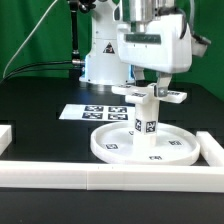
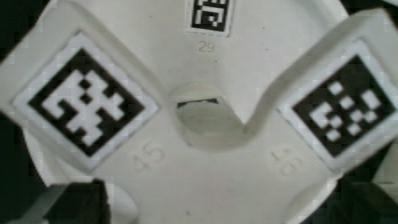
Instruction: Assemble round table
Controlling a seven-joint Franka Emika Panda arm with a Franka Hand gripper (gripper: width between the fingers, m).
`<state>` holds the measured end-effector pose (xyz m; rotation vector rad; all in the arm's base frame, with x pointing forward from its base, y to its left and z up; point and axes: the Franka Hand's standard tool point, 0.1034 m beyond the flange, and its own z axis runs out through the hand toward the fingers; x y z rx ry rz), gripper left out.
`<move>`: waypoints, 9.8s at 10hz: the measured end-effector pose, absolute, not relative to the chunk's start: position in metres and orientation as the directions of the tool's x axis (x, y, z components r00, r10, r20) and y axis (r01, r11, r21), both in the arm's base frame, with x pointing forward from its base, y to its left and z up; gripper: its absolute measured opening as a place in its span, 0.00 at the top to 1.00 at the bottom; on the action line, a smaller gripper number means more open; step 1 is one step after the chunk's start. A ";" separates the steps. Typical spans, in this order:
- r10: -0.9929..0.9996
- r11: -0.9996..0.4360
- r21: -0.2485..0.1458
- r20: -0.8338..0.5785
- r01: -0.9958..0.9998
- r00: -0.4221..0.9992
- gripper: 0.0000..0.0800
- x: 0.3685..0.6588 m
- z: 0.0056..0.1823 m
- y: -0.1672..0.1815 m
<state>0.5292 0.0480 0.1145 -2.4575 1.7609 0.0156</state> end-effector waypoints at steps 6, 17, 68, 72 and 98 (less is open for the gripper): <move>-0.703 -0.704 -0.111 -0.038 -0.702 0.710 0.19 0.531 0.115 0.051; 0.252 -0.964 -0.081 0.041 0.254 0.967 0.19 0.544 0.114 0.043; 0.949 0.304 0.039 -0.101 0.952 -0.299 0.19 0.539 0.113 0.032; 0.953 0.291 0.030 -0.098 0.956 -0.287 0.19 0.537 0.107 0.033; 0.956 0.276 0.028 -0.109 0.961 -0.271 0.46 0.537 0.103 0.037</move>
Offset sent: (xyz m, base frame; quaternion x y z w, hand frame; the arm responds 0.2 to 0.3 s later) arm 0.0000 0.0000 0.0000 0.0000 0.0000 -0.1296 0.9916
